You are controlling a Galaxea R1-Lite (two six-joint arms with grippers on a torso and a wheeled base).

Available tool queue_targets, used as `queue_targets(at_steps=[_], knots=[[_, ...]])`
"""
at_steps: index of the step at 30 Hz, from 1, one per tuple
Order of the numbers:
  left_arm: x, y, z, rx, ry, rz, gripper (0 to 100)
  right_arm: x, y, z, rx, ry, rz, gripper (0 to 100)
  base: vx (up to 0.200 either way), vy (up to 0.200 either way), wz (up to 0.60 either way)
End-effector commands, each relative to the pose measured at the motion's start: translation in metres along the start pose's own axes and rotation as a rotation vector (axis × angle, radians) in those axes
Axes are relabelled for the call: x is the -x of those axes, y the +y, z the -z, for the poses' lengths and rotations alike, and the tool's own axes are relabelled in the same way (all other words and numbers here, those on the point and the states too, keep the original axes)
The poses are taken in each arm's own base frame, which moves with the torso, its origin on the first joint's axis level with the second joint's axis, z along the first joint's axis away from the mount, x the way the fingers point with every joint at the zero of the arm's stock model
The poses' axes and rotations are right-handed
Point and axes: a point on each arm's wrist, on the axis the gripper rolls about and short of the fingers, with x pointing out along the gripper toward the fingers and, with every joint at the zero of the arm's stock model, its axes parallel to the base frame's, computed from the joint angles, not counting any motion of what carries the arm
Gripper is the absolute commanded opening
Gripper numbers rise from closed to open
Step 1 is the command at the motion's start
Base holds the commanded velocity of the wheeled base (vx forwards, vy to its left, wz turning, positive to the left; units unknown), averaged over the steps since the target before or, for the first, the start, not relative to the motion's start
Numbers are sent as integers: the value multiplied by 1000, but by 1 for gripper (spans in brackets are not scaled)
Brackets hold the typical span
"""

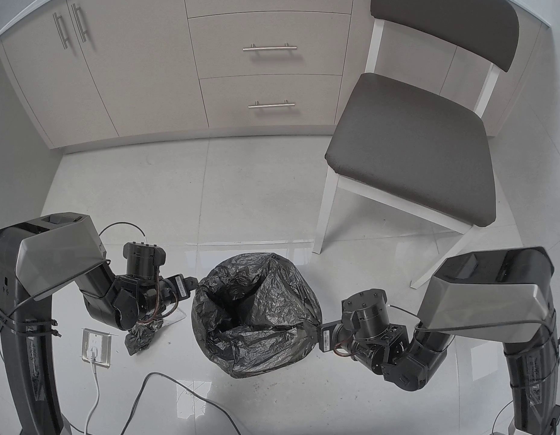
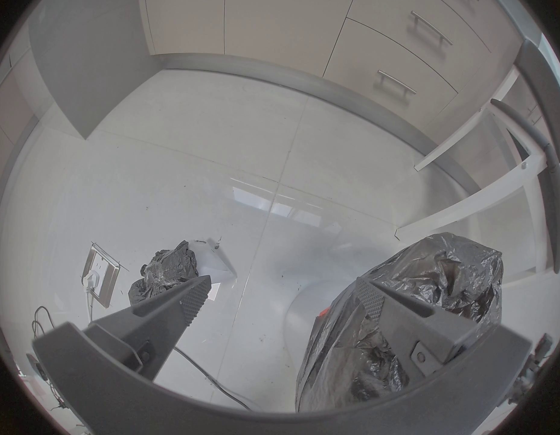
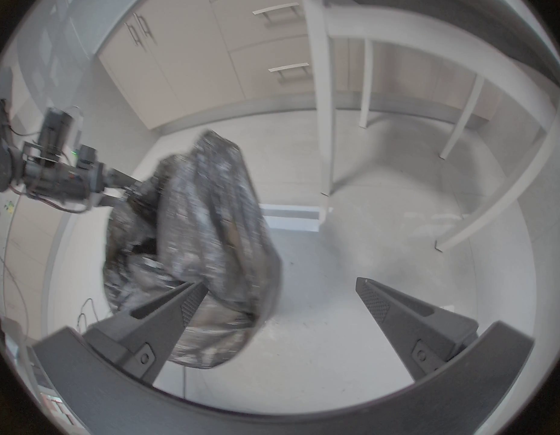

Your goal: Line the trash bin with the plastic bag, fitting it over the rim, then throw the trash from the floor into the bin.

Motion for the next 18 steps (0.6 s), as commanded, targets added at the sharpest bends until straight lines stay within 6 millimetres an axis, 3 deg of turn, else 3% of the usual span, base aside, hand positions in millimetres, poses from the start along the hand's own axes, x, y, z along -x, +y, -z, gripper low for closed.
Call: queue_targets(at_steps=[1,7,12,18], knots=[[0,0,-1,0,-3,1,100,33,25,-32,1,-86,-89,100,0,0,0],[2,-1,-2,1,-8,3,100,32,37,-41,4,-127,-118,100,0,0,0],[4,-2,-4,1,-15,8,100,2,36,-53,48,-183,-90,100,0,0,0],[6,-4,-3,-3,-13,13,100,-28,35,-39,80,-172,-67,100,0,0,0]])
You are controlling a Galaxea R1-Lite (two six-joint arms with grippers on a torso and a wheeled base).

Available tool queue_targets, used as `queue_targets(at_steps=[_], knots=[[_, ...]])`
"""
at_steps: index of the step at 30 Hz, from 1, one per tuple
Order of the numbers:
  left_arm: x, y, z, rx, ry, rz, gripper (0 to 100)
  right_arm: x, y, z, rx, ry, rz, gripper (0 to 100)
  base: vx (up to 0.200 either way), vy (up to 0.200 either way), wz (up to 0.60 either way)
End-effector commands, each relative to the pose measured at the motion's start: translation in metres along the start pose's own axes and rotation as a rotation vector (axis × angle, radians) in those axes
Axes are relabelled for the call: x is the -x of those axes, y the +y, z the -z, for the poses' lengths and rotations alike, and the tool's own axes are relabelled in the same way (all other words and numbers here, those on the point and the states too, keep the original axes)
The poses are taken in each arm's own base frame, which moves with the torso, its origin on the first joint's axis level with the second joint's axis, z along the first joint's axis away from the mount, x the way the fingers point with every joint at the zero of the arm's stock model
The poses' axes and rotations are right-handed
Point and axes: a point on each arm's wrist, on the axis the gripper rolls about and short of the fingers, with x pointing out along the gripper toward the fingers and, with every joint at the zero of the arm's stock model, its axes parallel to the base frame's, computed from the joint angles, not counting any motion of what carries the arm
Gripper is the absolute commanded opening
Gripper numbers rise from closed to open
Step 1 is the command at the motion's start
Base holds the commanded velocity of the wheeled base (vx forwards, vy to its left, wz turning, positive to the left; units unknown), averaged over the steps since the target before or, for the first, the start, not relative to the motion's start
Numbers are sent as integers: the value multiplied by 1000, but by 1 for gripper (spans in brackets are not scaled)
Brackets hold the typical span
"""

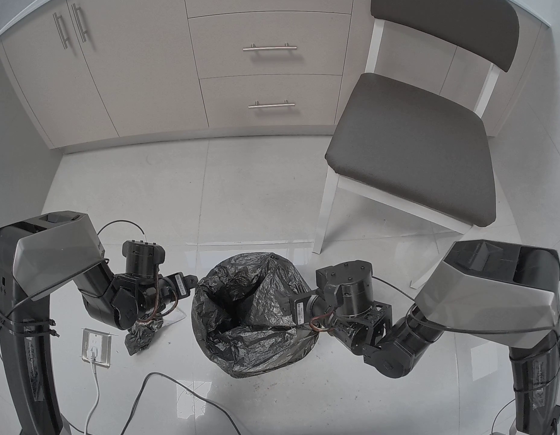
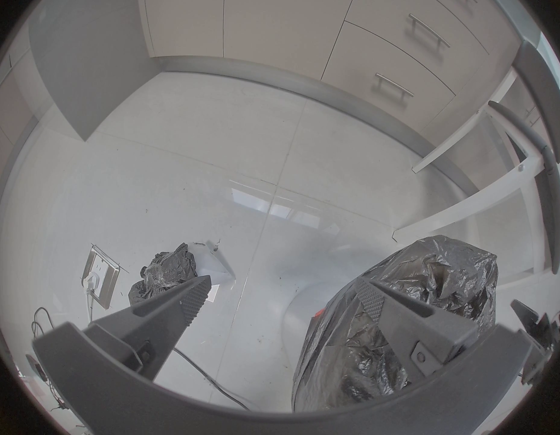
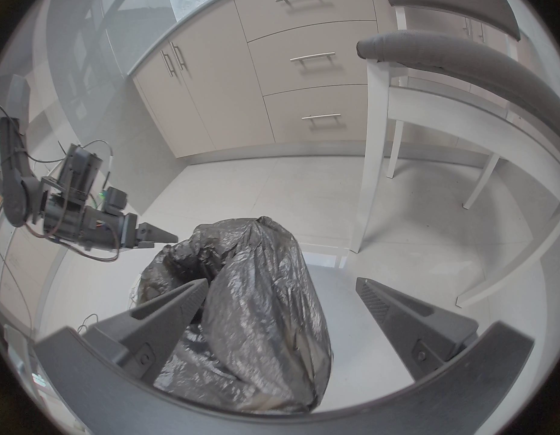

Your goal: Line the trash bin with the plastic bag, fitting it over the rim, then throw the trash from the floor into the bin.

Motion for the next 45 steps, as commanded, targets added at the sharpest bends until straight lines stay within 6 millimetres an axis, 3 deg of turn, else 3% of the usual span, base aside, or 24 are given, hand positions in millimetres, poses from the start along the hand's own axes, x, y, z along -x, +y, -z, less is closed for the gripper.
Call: queue_targets(at_steps=[1,8,10,11,15,38,43,45], knots=[[2,-2,-1,-2,-6,6,100,-27,-6,22,16,23,27,100,0,0,0],[1,-2,-1,-2,-9,7,100,-55,-25,16,11,2,79,100,0,0,0],[1,-2,-1,-2,-9,7,100,-55,-25,16,11,2,79,100,0,0,0],[2,-3,-1,-3,-8,9,100,-66,-30,8,1,-11,97,100,0,0,0],[2,-3,0,-4,-8,10,100,-72,-33,-2,-2,-11,107,100,0,0,0],[1,-4,0,-4,-9,11,100,-83,-53,-6,-17,-22,156,100,0,0,0],[0,-3,1,-5,-6,10,100,-74,-45,-12,-15,-31,141,100,0,0,0],[0,-3,1,-5,-6,10,100,-63,-33,-19,-16,-36,114,100,0,0,0]])
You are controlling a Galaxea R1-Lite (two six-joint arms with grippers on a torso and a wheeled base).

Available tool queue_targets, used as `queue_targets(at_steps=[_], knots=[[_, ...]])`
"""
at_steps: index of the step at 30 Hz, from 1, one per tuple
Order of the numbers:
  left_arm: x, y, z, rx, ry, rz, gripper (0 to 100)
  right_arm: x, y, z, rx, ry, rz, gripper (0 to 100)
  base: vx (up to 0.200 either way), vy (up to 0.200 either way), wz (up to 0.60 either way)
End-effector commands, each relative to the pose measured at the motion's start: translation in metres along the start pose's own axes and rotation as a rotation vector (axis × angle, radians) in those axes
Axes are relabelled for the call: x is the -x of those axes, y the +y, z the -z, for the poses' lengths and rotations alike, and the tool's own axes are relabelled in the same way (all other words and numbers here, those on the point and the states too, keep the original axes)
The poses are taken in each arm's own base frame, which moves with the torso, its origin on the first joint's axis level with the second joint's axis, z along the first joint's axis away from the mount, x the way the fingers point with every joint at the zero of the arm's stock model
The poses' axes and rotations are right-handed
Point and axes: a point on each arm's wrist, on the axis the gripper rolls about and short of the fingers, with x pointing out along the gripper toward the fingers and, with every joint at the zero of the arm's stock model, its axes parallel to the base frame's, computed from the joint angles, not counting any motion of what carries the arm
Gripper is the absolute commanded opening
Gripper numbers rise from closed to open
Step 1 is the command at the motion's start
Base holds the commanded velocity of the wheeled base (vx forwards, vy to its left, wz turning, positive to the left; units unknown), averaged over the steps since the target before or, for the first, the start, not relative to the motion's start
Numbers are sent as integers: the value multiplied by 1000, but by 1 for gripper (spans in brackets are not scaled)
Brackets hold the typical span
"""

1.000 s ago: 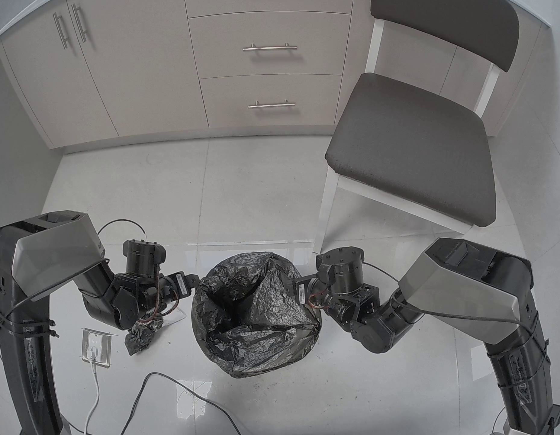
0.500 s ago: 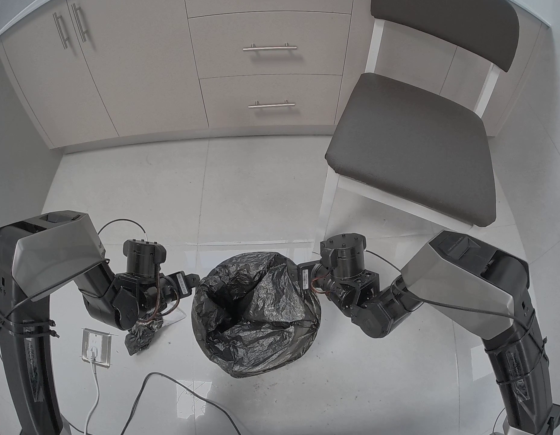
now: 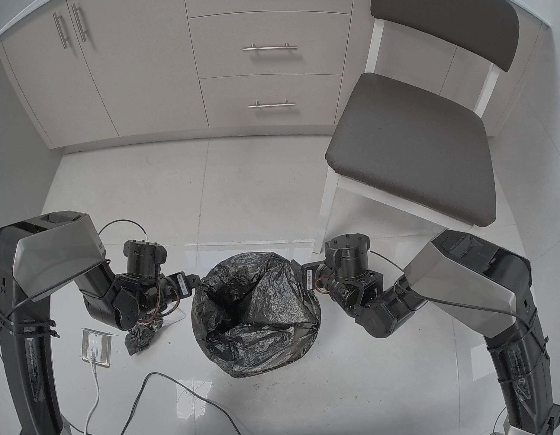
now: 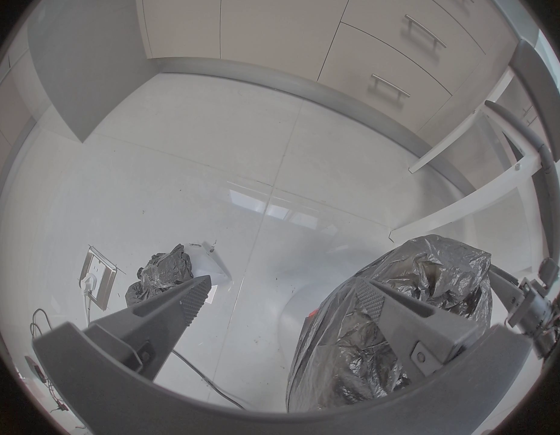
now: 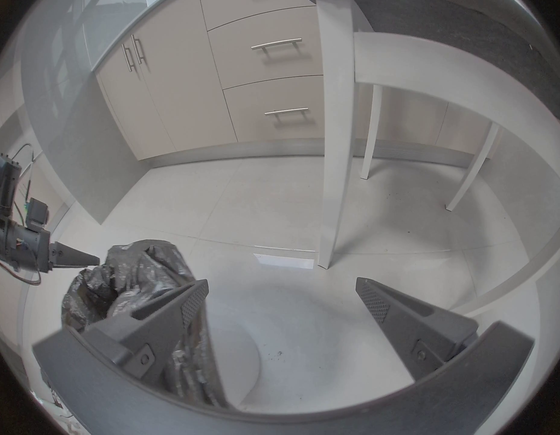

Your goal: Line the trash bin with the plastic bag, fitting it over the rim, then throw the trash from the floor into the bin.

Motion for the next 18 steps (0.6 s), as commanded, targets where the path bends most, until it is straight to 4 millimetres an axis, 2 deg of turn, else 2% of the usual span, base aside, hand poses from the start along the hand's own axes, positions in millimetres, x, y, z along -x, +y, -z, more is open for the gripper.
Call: queue_targets(at_steps=[1,2,7,12,18], knots=[[-1,1,1,1,2,-2,100,15,12,-12,-3,-16,-32,100,0,0,0],[-1,1,1,1,2,-2,100,27,20,-11,5,-5,-55,100,0,0,0],[-1,1,1,1,2,-2,100,36,30,-4,20,12,-81,100,0,0,0],[-1,0,1,2,2,-1,100,36,34,2,30,28,-88,100,0,0,0],[-1,2,0,3,0,-3,100,25,30,21,39,61,-73,100,0,0,0]])
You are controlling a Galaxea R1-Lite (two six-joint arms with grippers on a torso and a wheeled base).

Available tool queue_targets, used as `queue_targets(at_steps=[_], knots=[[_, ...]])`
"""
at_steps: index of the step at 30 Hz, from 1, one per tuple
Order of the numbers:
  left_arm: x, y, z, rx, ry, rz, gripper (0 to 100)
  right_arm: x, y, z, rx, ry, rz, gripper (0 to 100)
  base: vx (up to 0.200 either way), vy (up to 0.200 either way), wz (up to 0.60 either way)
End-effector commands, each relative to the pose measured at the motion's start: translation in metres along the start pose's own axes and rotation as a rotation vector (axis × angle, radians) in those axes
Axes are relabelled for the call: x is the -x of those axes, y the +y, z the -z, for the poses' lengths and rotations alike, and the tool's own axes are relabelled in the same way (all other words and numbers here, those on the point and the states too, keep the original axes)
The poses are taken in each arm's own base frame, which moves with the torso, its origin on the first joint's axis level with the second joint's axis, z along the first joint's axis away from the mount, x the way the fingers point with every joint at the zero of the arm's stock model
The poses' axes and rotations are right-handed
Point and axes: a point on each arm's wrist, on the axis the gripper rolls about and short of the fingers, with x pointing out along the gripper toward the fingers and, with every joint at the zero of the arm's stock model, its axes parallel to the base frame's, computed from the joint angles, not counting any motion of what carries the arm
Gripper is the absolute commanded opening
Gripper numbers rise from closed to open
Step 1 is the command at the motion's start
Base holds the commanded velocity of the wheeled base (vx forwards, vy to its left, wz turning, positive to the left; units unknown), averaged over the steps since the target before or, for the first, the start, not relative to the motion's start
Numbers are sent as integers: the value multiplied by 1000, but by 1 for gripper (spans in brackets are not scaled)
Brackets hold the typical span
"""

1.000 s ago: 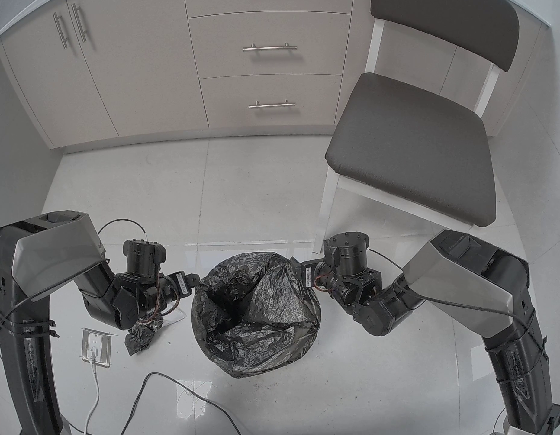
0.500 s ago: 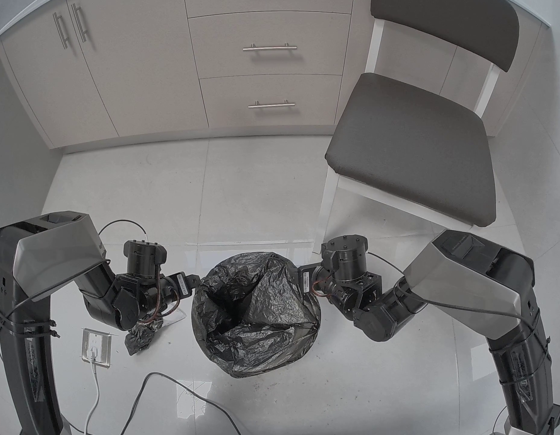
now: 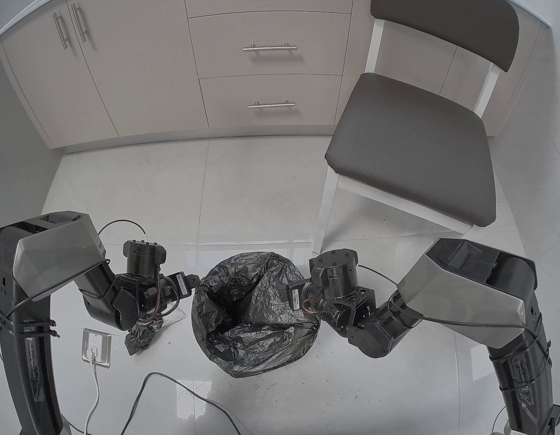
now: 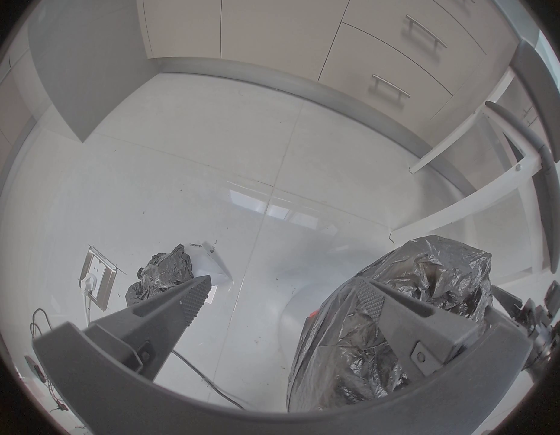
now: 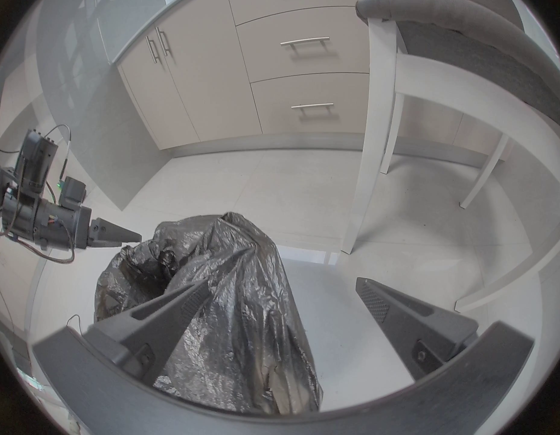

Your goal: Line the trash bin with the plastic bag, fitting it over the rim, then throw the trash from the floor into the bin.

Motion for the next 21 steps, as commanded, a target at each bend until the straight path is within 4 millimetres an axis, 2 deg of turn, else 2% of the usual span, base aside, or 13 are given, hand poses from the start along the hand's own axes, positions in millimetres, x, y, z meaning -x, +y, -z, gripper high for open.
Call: queue_targets(at_steps=[1,4,10,14,21], knots=[[-1,1,0,2,-1,-3,100,-9,-4,12,4,21,12,100,0,0,0],[-1,0,0,1,-2,-1,100,-17,-10,13,-3,19,30,100,0,0,0],[-1,0,-1,1,-3,0,100,-21,-16,11,-11,10,46,100,0,0,0],[-1,0,-1,1,-3,0,100,-26,-27,2,-27,-15,71,100,0,0,0],[-1,0,-1,1,-3,0,100,-24,-30,-6,-34,-33,76,100,0,0,0]])
